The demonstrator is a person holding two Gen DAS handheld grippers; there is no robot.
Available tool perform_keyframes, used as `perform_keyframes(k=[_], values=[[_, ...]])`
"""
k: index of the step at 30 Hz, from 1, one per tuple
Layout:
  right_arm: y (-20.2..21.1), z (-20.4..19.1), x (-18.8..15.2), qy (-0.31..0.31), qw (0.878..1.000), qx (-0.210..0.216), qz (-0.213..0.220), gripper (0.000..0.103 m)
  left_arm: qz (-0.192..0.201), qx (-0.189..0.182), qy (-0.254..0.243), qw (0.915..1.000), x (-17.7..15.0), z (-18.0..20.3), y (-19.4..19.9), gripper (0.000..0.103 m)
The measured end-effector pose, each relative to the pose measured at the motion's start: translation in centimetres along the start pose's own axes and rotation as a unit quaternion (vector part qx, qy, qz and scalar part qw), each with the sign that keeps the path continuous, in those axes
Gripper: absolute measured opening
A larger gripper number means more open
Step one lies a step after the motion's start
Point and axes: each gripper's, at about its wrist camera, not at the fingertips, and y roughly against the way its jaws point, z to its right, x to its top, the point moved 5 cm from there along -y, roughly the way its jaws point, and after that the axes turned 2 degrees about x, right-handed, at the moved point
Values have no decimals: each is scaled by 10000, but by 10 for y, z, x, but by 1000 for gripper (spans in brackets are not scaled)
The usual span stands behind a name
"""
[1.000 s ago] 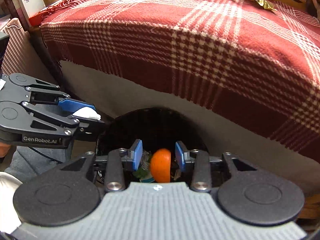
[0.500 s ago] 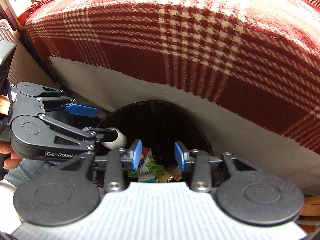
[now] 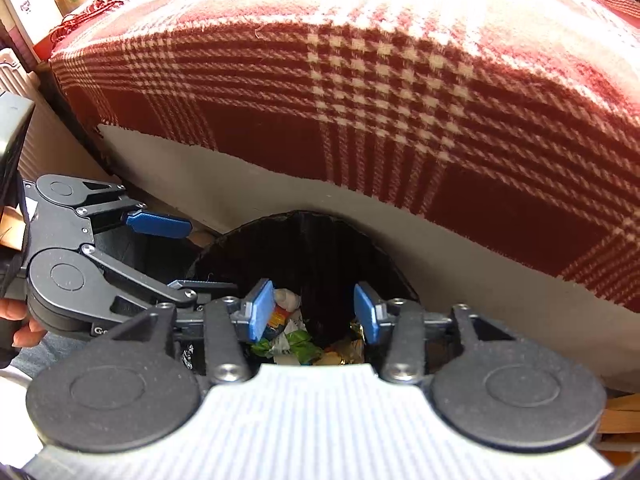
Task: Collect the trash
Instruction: 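Raise both open grippers back over the blanket toward the green strip, then grasp the green plastic strip with the left gripper while the right grasps the gold wrapper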
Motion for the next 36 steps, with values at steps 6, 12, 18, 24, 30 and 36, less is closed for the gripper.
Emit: perform_keyframes(k=[6,12,18,24,30,36], values=[[20,-6,6,83,9995,98,292,66,236,-14,11,9997,8,-2,23,72],[64,-4,28,72,9944,264,1023,77,877,-259,194,9956,41,-17,76,75],[119,14,76,52,9768,72,2138,90,2009,-414,557,9772,92,-42,135,88],[138,47,129,-113,9485,-799,3063,103,2574,79,825,9627,146,-71,145,93],[120,102,176,-668,9279,-1283,3435,103,2871,584,1209,9484,212,-115,125,93],[92,138,215,-497,9208,-1838,3404,103,2804,919,1936,9356,278,-163,85,93]])
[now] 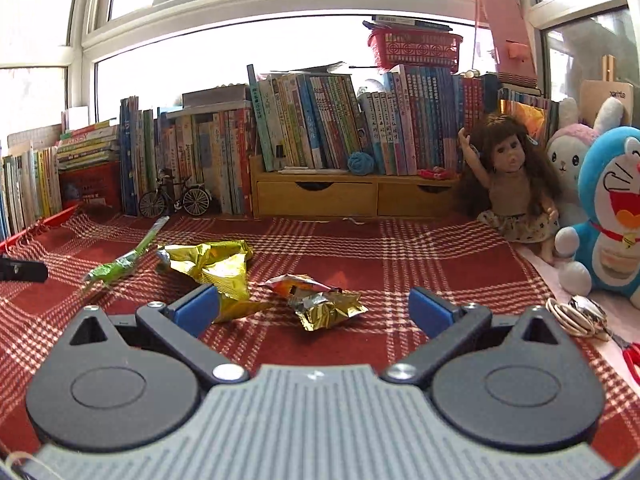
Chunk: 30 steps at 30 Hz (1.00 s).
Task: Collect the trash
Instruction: 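Grasp the green plastic strip with the left gripper while the right grasps the gold wrapper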
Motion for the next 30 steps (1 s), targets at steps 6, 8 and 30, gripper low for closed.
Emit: perform_keyframes(k=[6,8,30], values=[[-58,12,-3,-48,9984,-200,-536,103,-128,274,211,9993,22,-1,-75,89],[-78,14,-7,37,9970,-273,-728,103,-195,362,144,9991,22,0,-96,89],[-104,6,-21,-54,9909,276,-1317,26,-472,404,150,9980,7,-3,-112,25]])
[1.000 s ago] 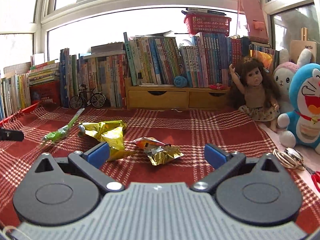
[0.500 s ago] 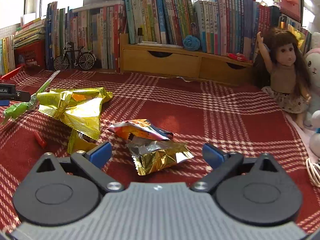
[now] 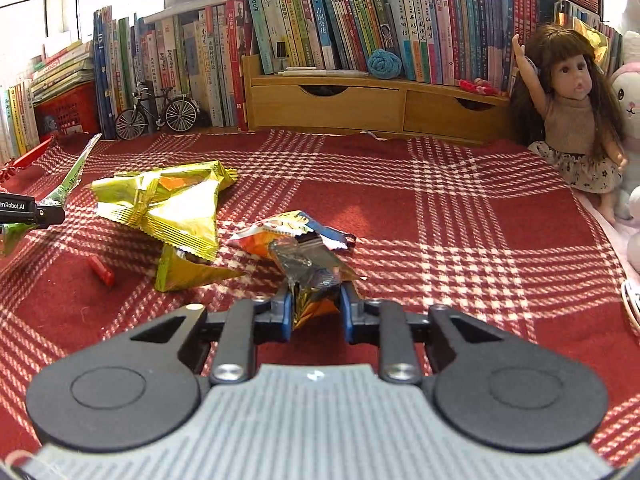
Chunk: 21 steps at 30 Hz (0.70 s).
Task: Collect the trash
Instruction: 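Grasp the green plastic strip with the left gripper while the right grasps the gold wrapper, then carry the green strip and gold wrapper off the bed edge over the bin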
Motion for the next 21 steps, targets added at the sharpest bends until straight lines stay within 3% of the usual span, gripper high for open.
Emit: perform_keyframes(k=[3,13,21], values=[[18,-7,-5,50,9999,139,52,22,106,-134,-100,9998,-2,0,25,25],[83,-30,-22,87,9988,425,233,21,380,-582,-355,9970,-20,-1,119,25],[144,-53,-42,234,9966,691,379,21,441,-979,-398,9934,-63,-7,195,25]])
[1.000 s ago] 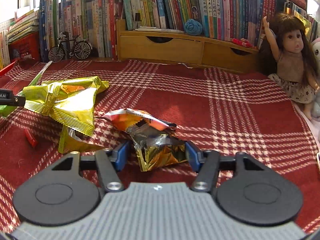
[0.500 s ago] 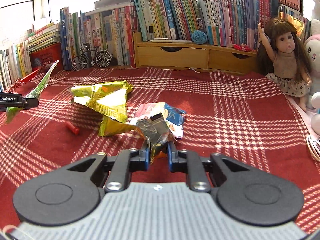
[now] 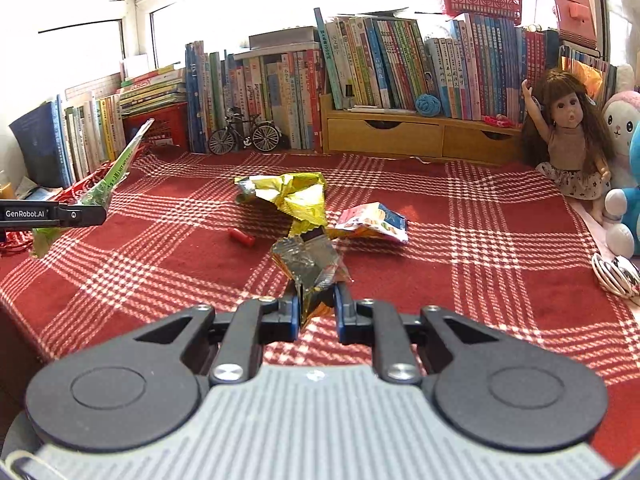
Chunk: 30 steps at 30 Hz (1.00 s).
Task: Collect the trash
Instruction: 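Carry the green strip and gold wrapper off the bed edge over the bin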
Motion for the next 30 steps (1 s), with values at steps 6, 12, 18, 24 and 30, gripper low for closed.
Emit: perform_keyframes(k=[6,12,18,24,30], values=[[40,-27,-22,212,9995,237,-39,21,-88,-301,-228,9992,-41,6,57,25],[86,-50,-44,384,9979,517,-83,21,-278,-477,-291,9981,-76,-9,120,25],[119,-66,-71,580,9951,733,-336,22,-596,-495,-592,9952,-106,-26,160,25],[124,-73,-100,521,9928,846,-675,22,-1291,-553,-673,9878,-149,-27,153,25],[95,-77,-148,441,9867,832,-1323,22,-2104,-698,-710,9725,-204,-10,119,25]])
